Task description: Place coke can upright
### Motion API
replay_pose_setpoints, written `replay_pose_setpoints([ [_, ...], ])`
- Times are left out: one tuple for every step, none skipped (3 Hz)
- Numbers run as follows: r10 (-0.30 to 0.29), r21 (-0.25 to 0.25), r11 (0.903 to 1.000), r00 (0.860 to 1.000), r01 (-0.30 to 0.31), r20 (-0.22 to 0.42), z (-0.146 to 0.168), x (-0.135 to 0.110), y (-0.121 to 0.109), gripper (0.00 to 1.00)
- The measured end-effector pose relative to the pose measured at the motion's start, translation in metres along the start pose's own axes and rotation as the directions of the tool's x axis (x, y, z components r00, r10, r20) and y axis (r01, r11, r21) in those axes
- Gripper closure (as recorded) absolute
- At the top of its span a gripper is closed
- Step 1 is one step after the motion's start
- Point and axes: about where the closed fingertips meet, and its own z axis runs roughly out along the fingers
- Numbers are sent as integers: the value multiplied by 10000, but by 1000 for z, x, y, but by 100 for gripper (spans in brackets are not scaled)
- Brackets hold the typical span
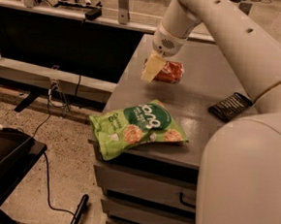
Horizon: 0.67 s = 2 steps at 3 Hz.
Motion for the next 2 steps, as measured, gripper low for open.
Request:
replay_pose_setpoints([
  [368, -67, 9993, 9743, -362, 2223, -48, 3, 3, 100],
  [528, -441, 9982, 9517, -414, 3025, -60, -3, 12, 100],
])
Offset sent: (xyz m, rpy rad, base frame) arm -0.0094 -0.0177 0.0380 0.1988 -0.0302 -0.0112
